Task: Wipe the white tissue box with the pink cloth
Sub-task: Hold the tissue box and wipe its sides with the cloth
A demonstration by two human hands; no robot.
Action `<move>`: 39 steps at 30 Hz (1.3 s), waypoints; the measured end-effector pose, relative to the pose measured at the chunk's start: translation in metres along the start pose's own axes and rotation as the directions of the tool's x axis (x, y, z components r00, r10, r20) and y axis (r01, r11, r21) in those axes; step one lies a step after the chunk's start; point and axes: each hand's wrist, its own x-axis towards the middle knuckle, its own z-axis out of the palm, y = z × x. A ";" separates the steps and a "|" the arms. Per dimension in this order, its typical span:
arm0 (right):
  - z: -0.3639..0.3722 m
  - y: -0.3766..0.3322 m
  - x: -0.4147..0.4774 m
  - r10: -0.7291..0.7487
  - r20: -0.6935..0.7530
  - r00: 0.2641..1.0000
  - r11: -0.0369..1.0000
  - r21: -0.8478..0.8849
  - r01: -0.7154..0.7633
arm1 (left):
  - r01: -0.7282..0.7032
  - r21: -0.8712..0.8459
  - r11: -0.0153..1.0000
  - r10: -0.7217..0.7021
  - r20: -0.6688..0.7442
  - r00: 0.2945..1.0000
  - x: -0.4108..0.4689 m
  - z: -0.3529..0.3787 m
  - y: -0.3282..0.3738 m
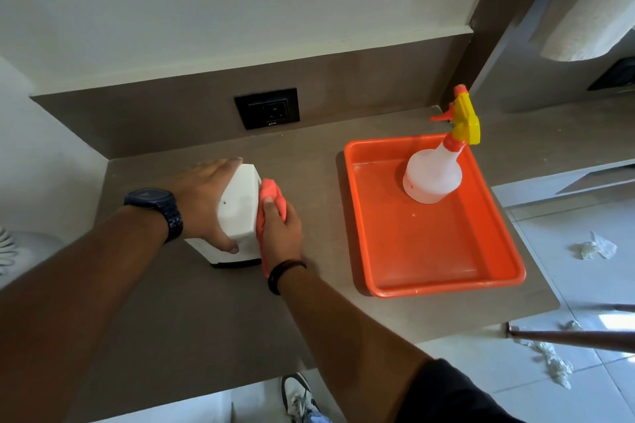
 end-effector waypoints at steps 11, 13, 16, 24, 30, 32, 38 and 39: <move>0.011 -0.042 0.021 -0.103 0.084 0.991 0.994 -0.038 0.106 | -0.021 -0.058 0.998 0.017 -0.059 0.998 0.000 -0.001 -0.001; 0.009 -0.037 0.020 -0.044 0.058 0.997 0.999 -0.028 0.045 | -0.020 -0.038 0.999 0.018 -0.048 0.999 0.001 0.000 -0.001; 0.008 -0.026 0.011 0.035 0.007 0.999 0.999 0.024 -0.035 | -0.012 -0.012 1.000 0.012 -0.018 1.000 0.000 0.001 -0.001; 0.007 -0.021 -0.004 -0.071 -0.037 0.997 0.997 0.011 0.072 | -0.006 -0.060 0.998 0.004 -0.023 1.000 -0.002 -0.001 0.000; 0.013 -0.049 0.016 -0.083 0.005 0.997 0.995 -0.057 0.083 | -0.015 -0.081 0.997 0.010 -0.060 0.998 -0.001 -0.002 0.001; 0.008 -0.044 0.017 -0.029 0.002 1.000 0.997 -0.071 0.029 | -0.011 -0.068 0.998 0.007 -0.052 0.999 -0.001 0.000 0.001; -0.020 -0.024 -0.003 0.055 -0.009 0.998 0.993 -0.101 -0.055 | 0.017 -0.046 0.999 -0.019 -0.046 0.999 0.001 -0.003 0.003; -0.024 -0.026 -0.005 0.056 -0.007 0.998 0.996 -0.068 -0.057 | 0.023 -0.050 0.998 -0.025 -0.052 0.998 0.003 -0.005 0.005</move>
